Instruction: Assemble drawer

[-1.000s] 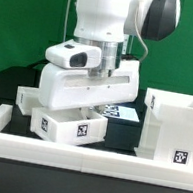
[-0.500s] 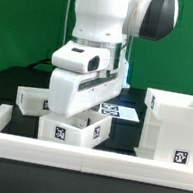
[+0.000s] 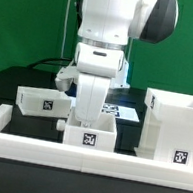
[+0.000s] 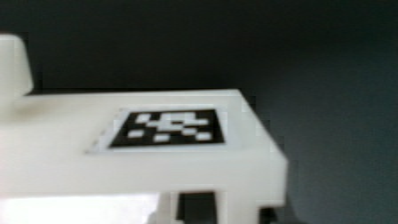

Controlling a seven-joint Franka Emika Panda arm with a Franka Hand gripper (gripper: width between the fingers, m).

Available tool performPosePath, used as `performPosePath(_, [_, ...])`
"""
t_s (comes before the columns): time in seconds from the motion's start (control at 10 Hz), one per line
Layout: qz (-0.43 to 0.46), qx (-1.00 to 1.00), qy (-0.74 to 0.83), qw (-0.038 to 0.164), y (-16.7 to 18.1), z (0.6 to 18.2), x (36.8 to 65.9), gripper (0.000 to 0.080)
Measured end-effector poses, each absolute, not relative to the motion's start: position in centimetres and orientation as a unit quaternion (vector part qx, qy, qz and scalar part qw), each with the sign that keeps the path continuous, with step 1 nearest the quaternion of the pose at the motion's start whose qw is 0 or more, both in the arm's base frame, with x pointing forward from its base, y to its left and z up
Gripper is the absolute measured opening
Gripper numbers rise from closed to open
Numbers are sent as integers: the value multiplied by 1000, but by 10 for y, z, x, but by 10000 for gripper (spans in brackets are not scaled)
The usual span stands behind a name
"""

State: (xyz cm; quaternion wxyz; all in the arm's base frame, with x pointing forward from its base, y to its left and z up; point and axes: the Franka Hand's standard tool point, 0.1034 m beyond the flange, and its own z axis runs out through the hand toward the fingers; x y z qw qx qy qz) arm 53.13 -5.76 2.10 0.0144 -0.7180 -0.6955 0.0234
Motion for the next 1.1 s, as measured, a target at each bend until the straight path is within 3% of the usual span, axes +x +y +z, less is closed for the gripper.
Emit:
performPosePath(0.6, [15,-707,-707,8,-28,14,539,41])
performPosePath(1.1, [13,-713,-701,8,-26,12,539,41])
